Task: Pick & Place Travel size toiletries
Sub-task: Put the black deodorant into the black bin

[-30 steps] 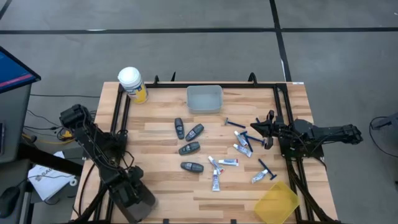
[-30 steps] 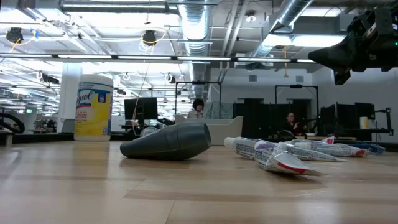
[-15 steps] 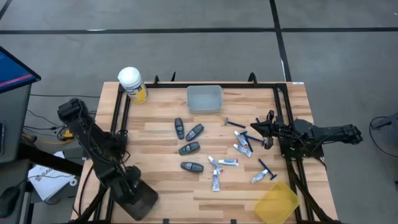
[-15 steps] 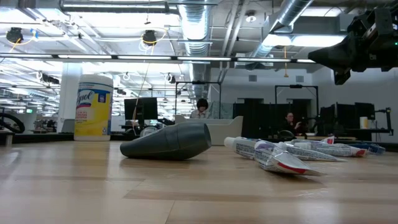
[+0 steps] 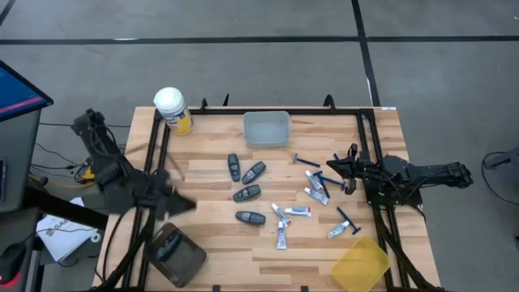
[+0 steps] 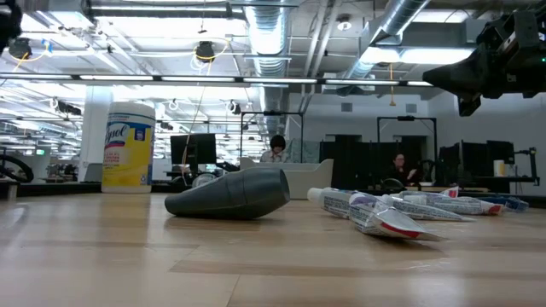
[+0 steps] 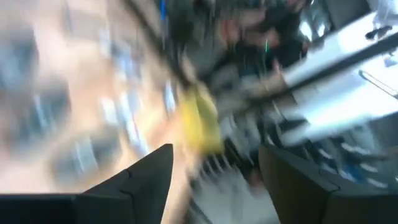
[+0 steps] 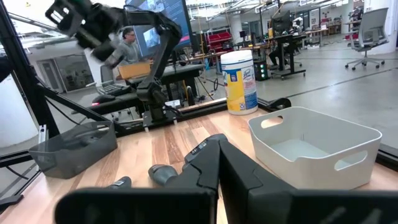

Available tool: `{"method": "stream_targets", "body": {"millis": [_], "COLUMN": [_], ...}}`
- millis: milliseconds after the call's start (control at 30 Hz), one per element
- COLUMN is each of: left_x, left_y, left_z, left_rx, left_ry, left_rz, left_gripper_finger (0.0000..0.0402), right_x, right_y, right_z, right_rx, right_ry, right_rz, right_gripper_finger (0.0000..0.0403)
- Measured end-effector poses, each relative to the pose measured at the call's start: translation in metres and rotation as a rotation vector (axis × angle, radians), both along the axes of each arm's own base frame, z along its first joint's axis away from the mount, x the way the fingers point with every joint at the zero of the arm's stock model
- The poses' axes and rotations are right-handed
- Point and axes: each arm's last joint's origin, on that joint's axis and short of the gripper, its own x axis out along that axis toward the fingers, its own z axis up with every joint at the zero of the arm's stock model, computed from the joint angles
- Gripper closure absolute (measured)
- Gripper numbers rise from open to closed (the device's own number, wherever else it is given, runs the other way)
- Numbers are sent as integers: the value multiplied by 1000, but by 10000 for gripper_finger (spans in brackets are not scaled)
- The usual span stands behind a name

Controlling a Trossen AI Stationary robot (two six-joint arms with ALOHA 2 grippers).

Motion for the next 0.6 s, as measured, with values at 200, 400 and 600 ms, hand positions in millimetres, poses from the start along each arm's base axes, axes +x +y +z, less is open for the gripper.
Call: {"method": "stream_targets", "body": {"millis": [200,400,600], "left_x": [41,94,145], "left_y": [28,57,61], "left_z": [7,-15,-51], "left_rx": [440,539,676], "left_ry": [-8,95,228], "left_rz": [100,-69,-296], "left_gripper_finger": [166,118,97], "right_x": [0,0,0], "right_y": [0,0,0], "right_z": [0,0,0], "right_rx": [0,0,0], "right_ry": [0,0,0], "right_rz": [0,1,1], "right_gripper_finger": [403,403,403]}}
